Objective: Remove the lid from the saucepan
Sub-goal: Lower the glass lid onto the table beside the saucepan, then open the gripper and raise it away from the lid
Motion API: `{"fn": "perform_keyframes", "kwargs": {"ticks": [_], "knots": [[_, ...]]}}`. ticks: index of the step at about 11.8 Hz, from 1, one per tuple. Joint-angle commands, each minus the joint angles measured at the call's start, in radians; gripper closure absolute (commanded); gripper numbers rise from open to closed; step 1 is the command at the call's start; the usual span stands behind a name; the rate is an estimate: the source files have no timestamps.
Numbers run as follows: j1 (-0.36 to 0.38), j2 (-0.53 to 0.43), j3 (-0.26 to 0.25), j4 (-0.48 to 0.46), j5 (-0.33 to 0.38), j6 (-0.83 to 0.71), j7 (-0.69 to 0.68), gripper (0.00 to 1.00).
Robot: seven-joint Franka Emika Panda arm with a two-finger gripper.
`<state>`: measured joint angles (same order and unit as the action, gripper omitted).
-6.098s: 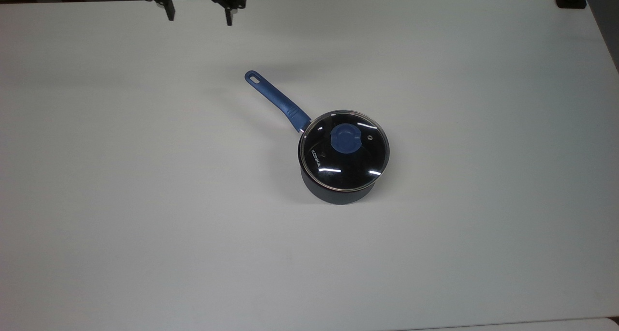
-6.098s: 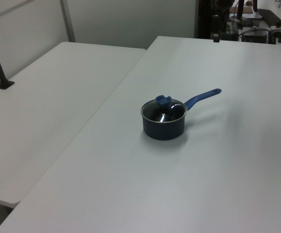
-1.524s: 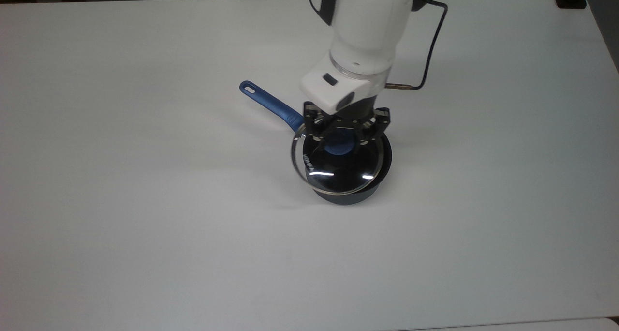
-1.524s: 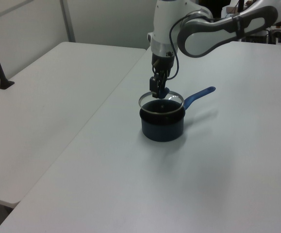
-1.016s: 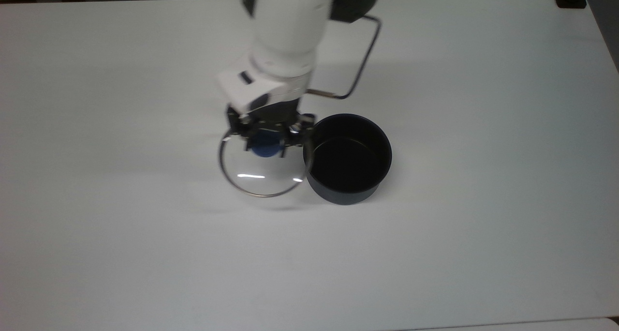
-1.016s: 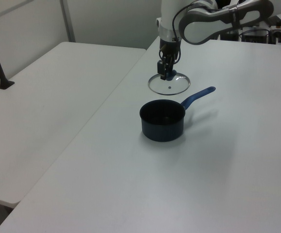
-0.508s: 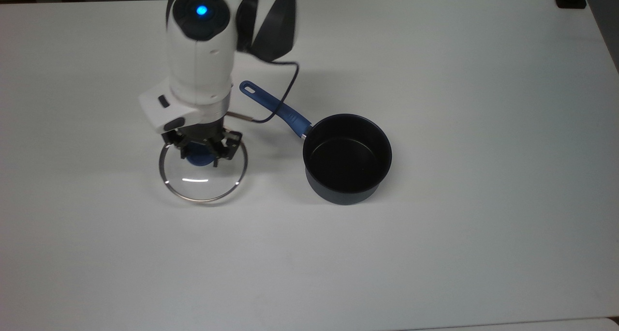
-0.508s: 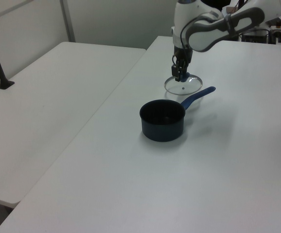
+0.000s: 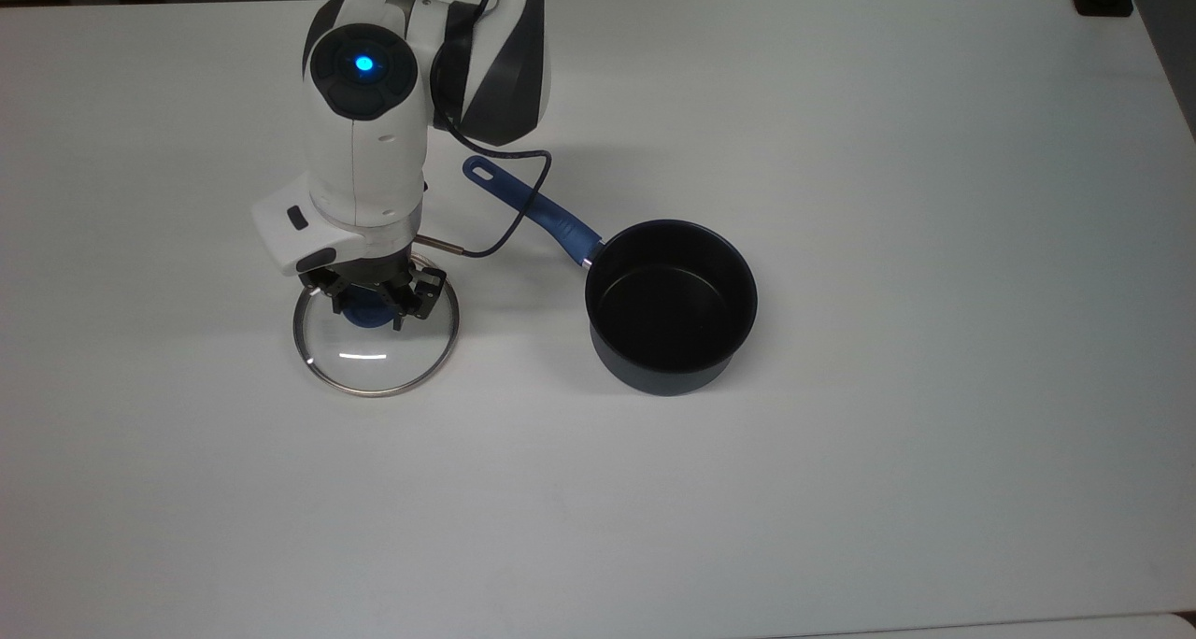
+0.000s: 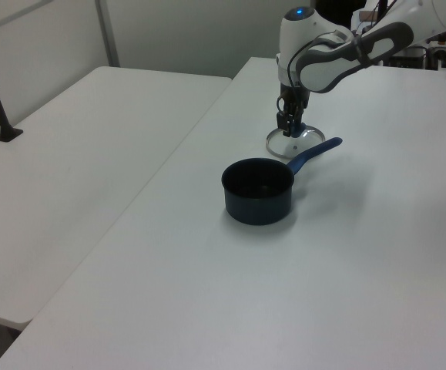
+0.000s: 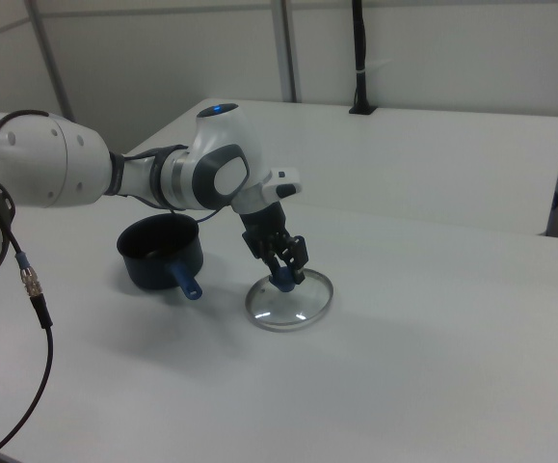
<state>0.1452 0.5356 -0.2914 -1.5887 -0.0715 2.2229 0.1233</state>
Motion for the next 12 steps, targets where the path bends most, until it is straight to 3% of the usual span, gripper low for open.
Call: {"fn": "perform_keyframes", "kwargs": {"ticks": [1,3,4,8,12], "knots": [[-0.004,0.015,0.008,-0.025,-0.001,0.041,0.006,0.27],[-0.004,0.011,0.006,-0.022,-0.001,0.031,0.006,0.03],[-0.003,0.001,0.008,-0.017,-0.001,0.029,0.015,0.0],[0.023,-0.181,0.017,-0.011,0.047,-0.118,0.049,0.0],[0.039,-0.415,0.054,-0.054,0.047,-0.391,0.018,0.0]]}}
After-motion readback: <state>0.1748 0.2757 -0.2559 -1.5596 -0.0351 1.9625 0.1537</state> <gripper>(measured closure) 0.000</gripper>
